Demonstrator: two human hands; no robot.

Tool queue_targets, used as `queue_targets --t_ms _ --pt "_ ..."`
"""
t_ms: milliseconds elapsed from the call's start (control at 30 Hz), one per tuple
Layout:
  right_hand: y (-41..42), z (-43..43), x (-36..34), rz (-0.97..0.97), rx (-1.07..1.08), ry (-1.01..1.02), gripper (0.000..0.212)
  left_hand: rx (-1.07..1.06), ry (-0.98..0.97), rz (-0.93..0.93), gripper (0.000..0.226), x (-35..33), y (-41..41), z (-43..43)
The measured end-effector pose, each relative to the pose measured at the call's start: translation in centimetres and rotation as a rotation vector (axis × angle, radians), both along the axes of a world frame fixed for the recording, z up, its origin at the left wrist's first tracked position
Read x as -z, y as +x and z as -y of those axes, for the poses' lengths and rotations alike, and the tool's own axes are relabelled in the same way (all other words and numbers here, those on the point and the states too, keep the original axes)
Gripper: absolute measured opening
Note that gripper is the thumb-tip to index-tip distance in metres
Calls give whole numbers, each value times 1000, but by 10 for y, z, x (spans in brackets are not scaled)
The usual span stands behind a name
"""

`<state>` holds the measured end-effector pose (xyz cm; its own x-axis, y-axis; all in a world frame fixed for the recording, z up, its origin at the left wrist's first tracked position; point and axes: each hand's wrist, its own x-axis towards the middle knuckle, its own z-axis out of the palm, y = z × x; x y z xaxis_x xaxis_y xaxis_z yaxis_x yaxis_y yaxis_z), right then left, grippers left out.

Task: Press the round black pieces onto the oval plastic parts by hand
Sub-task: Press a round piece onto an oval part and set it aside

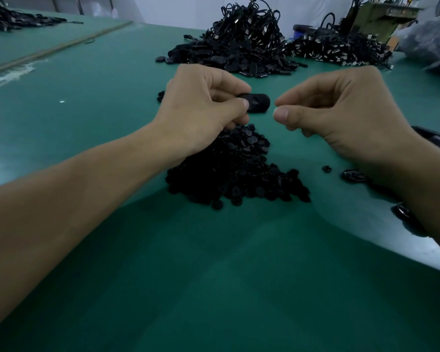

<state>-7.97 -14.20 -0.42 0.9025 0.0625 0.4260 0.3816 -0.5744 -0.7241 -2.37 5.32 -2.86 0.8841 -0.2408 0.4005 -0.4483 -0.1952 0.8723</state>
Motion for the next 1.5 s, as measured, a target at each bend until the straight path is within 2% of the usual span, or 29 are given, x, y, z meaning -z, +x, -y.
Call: queue_targets --t_ms 200,367,800,1000,1133,1267,1367,1500 --pt "1 -6 0 6 34 94 16 4 -2 18 18 -2 -5 4" --pt "0 -13 1 84 53 -12 14 13 -28 31 13 -4 -9 8" --pt "1 -17 3 129 129 -27 12 60 -43 33 14 -5 -12 11" --pt "-1 -19 1 103 131 -50 24 56 -8 60 15 -4 -12 10" --pt "-3 -20 1 135 175 -86 31 52 55 129 15 -5 -12 9" --pt "-3 -21 3 114 177 -35 34 11 142 256 11 -4 -17 12" --pt "-2 -23 5 65 125 62 32 -61 209 348 9 -4 -18 13" --pt "-2 -25 3 26 25 132 27 -112 244 370 9 -4 -13 8"
